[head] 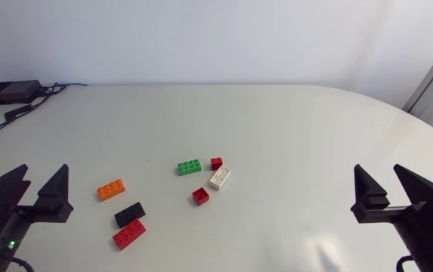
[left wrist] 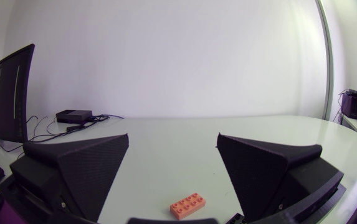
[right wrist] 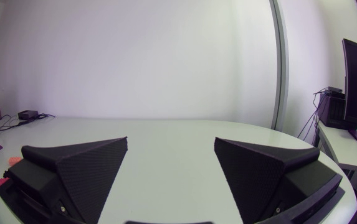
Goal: Sort duplo bricks by size, large to the right and small to the left
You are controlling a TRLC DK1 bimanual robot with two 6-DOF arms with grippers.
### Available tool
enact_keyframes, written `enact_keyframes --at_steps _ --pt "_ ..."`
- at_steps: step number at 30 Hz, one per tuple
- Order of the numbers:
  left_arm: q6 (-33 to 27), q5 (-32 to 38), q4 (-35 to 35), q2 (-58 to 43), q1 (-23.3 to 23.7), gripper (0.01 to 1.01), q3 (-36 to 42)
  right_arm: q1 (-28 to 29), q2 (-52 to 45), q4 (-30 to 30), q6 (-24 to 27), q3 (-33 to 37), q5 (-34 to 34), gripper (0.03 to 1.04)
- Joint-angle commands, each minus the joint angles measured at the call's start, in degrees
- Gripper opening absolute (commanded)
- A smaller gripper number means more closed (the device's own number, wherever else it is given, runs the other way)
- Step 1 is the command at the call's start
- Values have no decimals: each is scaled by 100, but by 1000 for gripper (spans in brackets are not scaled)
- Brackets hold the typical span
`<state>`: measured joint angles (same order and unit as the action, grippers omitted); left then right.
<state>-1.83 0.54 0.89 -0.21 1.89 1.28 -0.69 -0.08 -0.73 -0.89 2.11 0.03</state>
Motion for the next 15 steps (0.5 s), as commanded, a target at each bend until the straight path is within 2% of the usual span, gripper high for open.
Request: enact_keyframes --at_steps 1,8,15 --pt "95 -45 -27 91 13 984 -119 -72 43 100 -105 -220 49 1003" --pt "-2 -1 -18 100 48 980 -49 -81 43 82 -52 -220 49 1003" --pt "-11 26 158 73 66 966 408 -98 43 56 -61 -88 49 1003"
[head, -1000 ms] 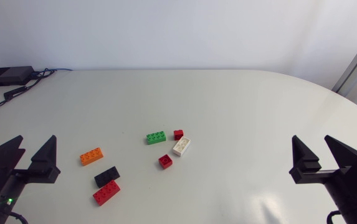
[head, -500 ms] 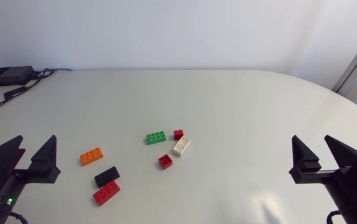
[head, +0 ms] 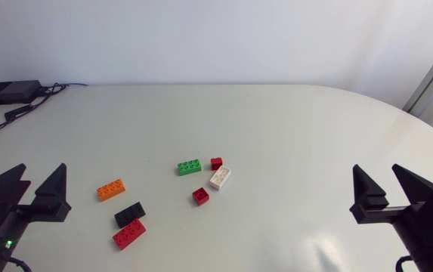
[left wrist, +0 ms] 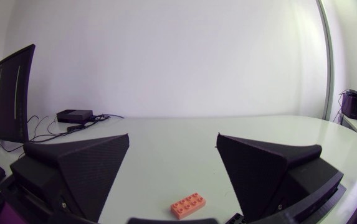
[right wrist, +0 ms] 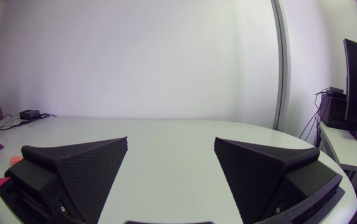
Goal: Sort duplo bricks by size, large to the right and small to the left
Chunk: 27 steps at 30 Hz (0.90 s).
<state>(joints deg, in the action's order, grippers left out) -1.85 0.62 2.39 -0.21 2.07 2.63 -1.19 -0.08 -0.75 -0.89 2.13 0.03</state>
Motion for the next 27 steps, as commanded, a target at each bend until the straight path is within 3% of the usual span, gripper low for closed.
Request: enact_keyframes --at_steps 1,7,11,19,27 --pt "-9 17 24 73 48 966 325 -57 43 58 -61 -55 49 1003" --pt "-9 17 174 -32 57 954 598 -83 34 119 -52 138 49 1003" --pt "-9 17 244 -630 48 954 967 -83 -177 172 -52 393 76 1003" --pt "9 -1 991 -3091 -189 954 2347 -118 -1653 58 -70 1290 76 1002" --pt "-299 -18 2582 -5481 -549 956 3964 -127 -3060 198 -175 2081 120 1002"
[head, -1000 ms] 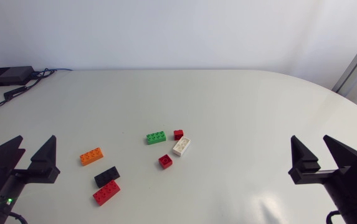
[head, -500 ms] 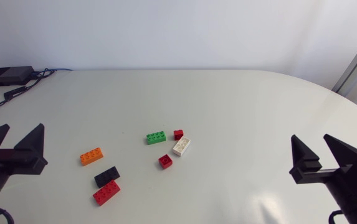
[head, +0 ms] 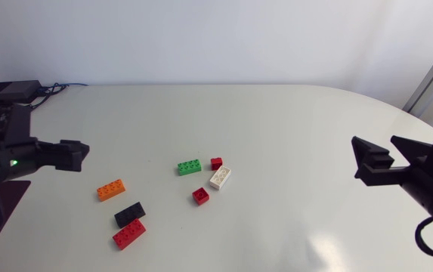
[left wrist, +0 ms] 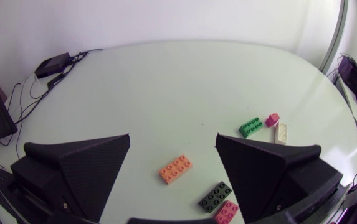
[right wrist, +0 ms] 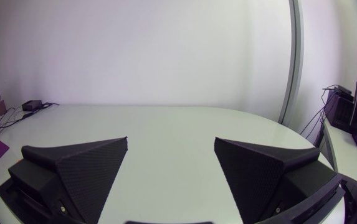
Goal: Sort duplo bricks by size, large to the right and small to the left
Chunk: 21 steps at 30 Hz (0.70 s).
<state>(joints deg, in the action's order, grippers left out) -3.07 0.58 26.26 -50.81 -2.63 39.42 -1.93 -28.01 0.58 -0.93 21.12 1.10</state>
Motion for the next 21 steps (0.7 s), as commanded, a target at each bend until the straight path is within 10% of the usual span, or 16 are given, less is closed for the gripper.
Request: enact_keyframes --at_steps 1,21 --pt "-291 -49 274 -606 -167 956 356 -53 -407 135 -206 252 13 1002" --pt "-1793 -796 1601 -2372 -1213 954 189 62 -2429 2166 128 1333 496 1002"
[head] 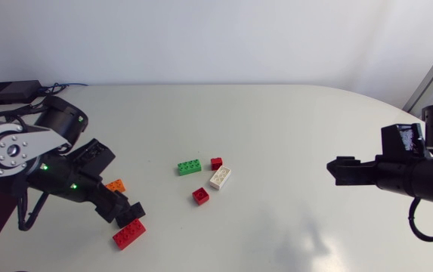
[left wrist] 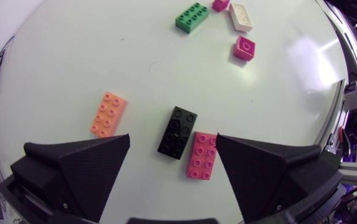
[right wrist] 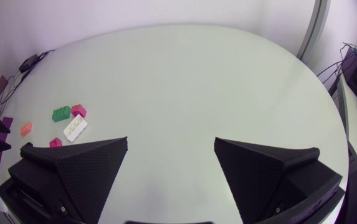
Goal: Sort duplo bricks by size, large to the right and small to the left
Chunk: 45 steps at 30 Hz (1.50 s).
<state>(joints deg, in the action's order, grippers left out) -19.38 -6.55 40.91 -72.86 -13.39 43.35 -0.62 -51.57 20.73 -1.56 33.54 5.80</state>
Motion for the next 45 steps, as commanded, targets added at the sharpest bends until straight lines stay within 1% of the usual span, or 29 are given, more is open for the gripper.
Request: enact_keyframes --at_steps 1,5,7,11,13,15,17,19,21,23,24,29,34,35,37,38,42,45 --pt "-163 -145 163 -176 -235 954 -248 -122 -37 212 209 65 61 1002" --pt "-154 -268 357 -290 -542 954 -336 -184 86 405 394 39 272 1002" --pt "-154 -277 374 -378 -604 954 -380 -184 86 625 666 100 369 1002" --pt "-128 -277 383 -475 -727 954 -486 -175 86 678 1000 65 439 1002" --pt "-110 -277 383 -563 -753 902 -503 -166 86 687 1123 47 448 1002" --pt "-101 -277 383 -659 -762 877 -503 -157 86 687 1149 21 457 1002" --pt "-101 -303 374 -747 -797 816 -512 -157 86 687 1167 3 457 1002" --pt "-49 -330 339 -782 -832 723 -530 -122 95 678 1176 3 457 1002" --pt "-5 -330 269 -835 -832 575 -538 -105 103 678 1229 -14 457 1002" --pt "39 -321 181 -905 -823 500 -538 -78 112 678 1255 -14 457 1002" --pt "57 -321 137 -958 -823 489 -538 -70 121 678 1255 -14 457 1002" --pt "197 -75 -74 -1231 -894 490 -530 -52 165 678 1290 -14 457 1002" --pt "233 39 -118 -1195 -902 498 -538 -26 191 678 1308 -32 457 1002" --pt "224 39 -118 -1195 -902 516 -547 -26 191 669 1325 -32 457 1002" --pt "224 83 -118 -1195 -920 639 -547 1 191 643 1369 -40 457 1002" --pt "241 110 -127 -1195 -946 654 -565 10 191 643 1360 -49 457 1002" --pt "303 198 -197 -1283 -1052 654 -600 10 183 616 1369 -40 457 1002" --pt "364 417 -311 -1442 -1175 641 -653 18 183 616 1369 -40 457 1002"
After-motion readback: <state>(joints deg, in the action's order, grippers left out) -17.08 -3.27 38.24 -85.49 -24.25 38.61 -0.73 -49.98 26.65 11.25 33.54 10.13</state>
